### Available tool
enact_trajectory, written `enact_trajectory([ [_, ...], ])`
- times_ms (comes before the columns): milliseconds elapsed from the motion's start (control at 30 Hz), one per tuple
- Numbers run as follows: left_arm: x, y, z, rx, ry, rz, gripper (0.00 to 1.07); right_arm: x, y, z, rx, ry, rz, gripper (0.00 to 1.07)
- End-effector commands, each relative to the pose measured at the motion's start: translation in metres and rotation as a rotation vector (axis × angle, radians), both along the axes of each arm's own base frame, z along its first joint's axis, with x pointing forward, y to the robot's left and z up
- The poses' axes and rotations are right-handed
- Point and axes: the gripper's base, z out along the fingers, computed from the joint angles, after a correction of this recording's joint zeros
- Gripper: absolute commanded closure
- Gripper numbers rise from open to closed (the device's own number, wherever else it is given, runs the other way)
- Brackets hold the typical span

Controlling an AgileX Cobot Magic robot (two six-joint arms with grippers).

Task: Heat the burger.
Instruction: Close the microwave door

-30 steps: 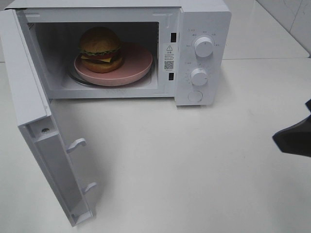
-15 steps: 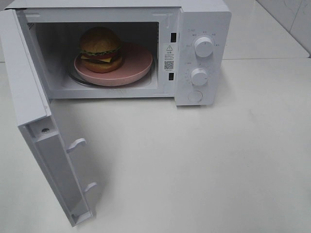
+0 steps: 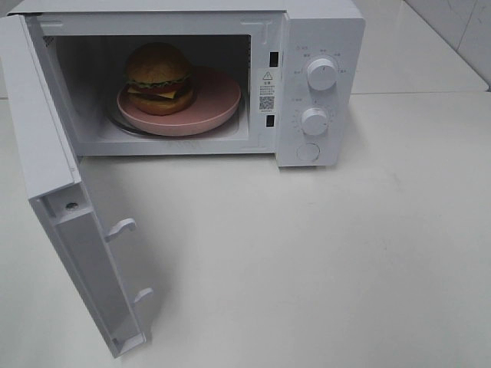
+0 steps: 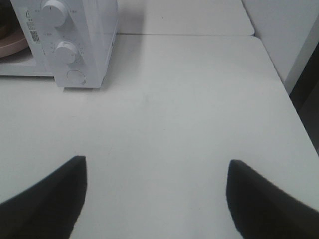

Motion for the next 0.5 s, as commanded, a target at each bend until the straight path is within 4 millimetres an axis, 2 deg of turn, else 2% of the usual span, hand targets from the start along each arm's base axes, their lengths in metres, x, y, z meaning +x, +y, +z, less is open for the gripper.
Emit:
enact_trajectory([
  [33, -0.0002, -0.0001, -0.0004, -0.007, -0.007, 0.007, 0.06, -0.0059, -0.0003, -0.0064, -0.001, -0.034, -0.009, 0.34],
  [133, -0.0002, -0.0001, -0.0004, -0.007, -0.007, 0.007, 0.06, -0.0109, -0.0006, -0.0140, -0.007, -0.030, -0.008, 0.34],
  [500, -0.0002, -0.0001, -0.0004, -0.007, -0.007, 0.007, 0.06, -0.0111, -0.0002, -0.0132, -0.008, -0.032, -0.002, 0.34],
])
